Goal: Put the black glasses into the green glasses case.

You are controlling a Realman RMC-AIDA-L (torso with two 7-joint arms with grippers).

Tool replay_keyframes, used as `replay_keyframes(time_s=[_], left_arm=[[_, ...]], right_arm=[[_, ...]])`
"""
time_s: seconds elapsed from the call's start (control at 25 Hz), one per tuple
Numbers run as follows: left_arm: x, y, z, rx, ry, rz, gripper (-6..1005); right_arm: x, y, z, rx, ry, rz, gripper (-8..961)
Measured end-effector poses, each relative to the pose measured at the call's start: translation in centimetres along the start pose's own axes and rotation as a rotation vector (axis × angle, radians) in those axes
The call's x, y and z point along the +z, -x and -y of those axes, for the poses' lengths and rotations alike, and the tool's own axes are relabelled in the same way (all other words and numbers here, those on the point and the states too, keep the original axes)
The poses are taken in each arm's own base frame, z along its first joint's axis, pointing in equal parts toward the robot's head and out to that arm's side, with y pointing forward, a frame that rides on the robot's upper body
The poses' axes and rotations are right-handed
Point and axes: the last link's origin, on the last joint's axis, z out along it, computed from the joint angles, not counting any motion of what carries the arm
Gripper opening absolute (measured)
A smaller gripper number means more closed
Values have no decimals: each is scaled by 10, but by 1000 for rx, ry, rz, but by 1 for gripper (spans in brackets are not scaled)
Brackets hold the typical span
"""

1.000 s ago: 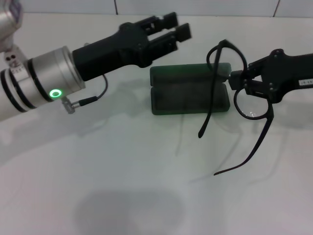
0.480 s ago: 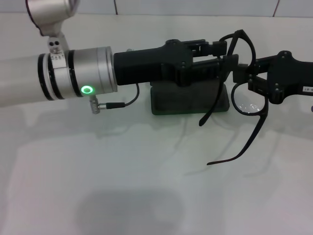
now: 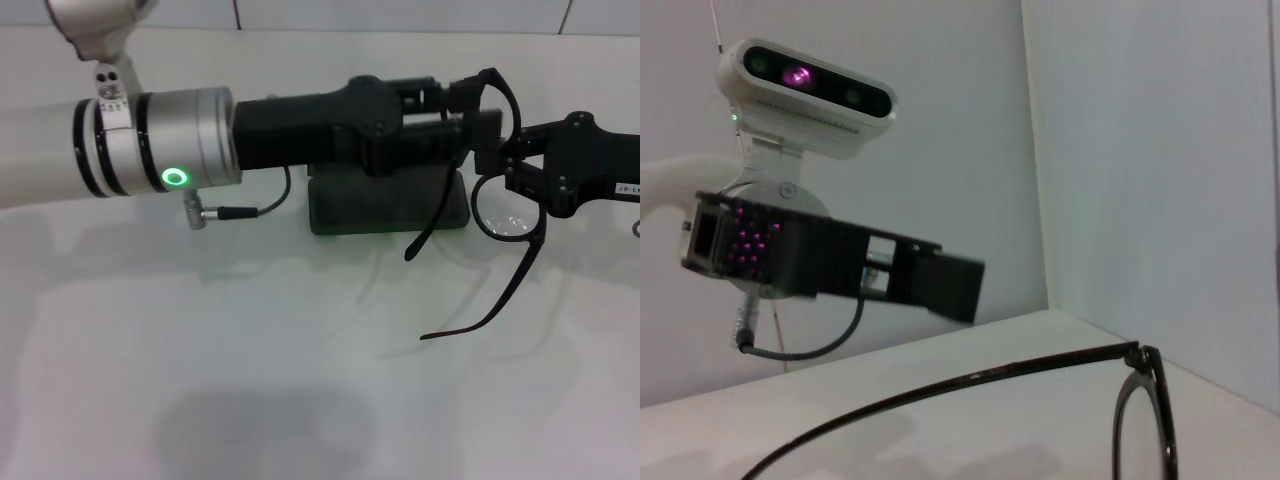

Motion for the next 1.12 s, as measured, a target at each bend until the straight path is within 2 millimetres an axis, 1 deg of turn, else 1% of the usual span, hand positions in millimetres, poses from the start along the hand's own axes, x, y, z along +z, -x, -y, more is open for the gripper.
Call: replay_keyframes(time_s=[0.16,0.36,0.56,0.76,0.84,0.92,0.96,1.04,1.12], left_arm=[[6,6,5,-42,-13,51,543],[8,8,8,-63,-28,61,543],[9,8,8,-62,-28,65,543],[7,7,8,-55,-27,65,543],[2,8,7,-53,-26,60,543],[-10,8,6,-49,-35,52,543],[-12,9,6,-49,-41,52,543],[-21,12,9,-45,-77,55,543],[-26,16,15,-43,-120,72,543]], right_arm=[[4,2,-3,-30,25,-6,112],[11,5,-6,-55,58,-15,112],[11,9,-8,-72,85,-8,113],[9,12,-5,-77,75,-3,113],[6,12,-3,-77,62,-4,113],[1,13,-1,-75,55,4,113],[-2,15,-1,-74,54,14,113],[-9,20,-2,-73,61,49,113],[-17,25,-3,-73,70,90,113]])
